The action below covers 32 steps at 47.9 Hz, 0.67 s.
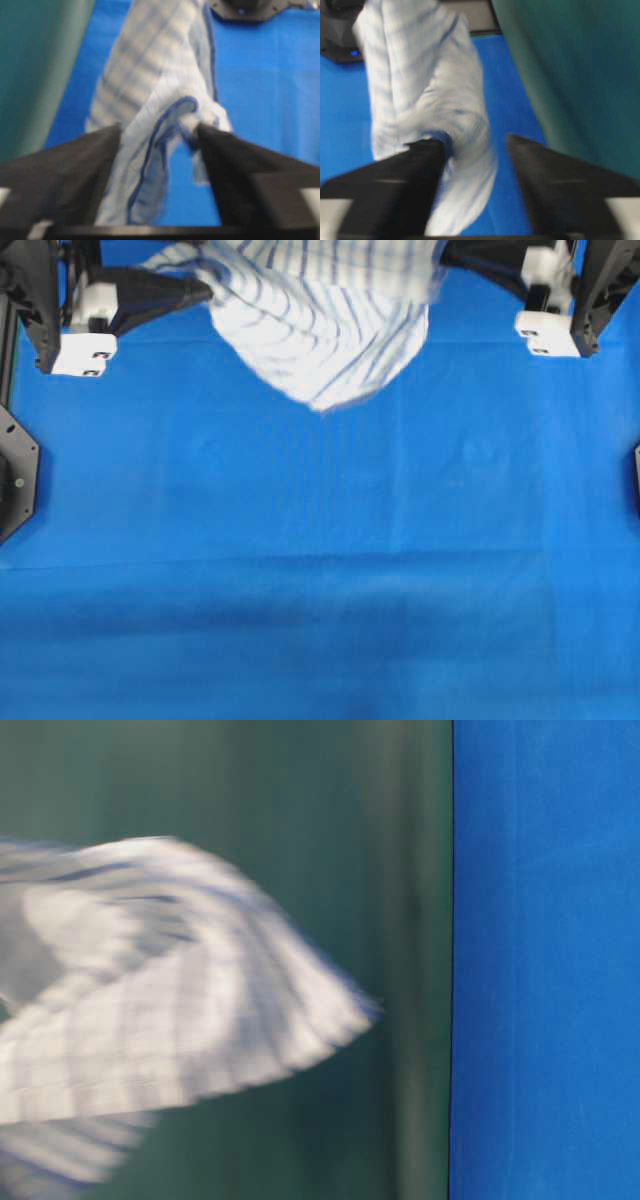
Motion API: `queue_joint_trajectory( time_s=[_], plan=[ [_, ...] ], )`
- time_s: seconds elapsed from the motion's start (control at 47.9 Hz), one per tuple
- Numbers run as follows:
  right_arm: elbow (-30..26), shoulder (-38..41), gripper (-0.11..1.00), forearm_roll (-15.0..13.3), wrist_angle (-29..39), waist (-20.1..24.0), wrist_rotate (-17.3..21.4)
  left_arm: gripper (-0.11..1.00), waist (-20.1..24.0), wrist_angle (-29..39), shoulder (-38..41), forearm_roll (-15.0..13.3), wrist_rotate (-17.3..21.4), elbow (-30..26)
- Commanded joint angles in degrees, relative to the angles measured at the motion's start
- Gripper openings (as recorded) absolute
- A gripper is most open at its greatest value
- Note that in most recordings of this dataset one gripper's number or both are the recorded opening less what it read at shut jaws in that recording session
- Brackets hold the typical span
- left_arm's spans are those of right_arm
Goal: Lift the towel with both arms.
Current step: 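Lift the towel upward and back with both grippers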
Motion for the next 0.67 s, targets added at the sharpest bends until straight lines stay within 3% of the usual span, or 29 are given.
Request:
queue_joint_trajectory(
  time_s=[0.0, 0.042, 0.125, 0.334, 0.647],
  plan=[
    [-1.14, -0.79, 0.64, -0.26, -0.88, 0.09, 0.09, 0.71, 0.09, -1.41, -1.67, 0.0, 0.0, -0.18],
    [-1.14, -0.88, 0.69, -0.26, -0.79, 0.0, -0.09, 0.81, 0.09, -1.85, -2.29, 0.0, 0.18, 0.26],
    [-1.14, -0.88, 0.66, -0.26, -0.7, 0.0, -0.18, 0.93, 0.09, -2.29, -3.52, 0.0, 0.0, 0.97],
    [0.53, -0.88, 0.67, -0.26, -0.7, -0.09, -0.09, 0.92, -0.09, -4.31, -3.87, -0.09, -0.09, 3.87],
    [10.81, -0.88, 0.67, -0.18, -8.09, -0.18, 0.97, 0.93, -0.09, -16.26, -3.25, 0.0, 0.79, 14.33]
  ],
)
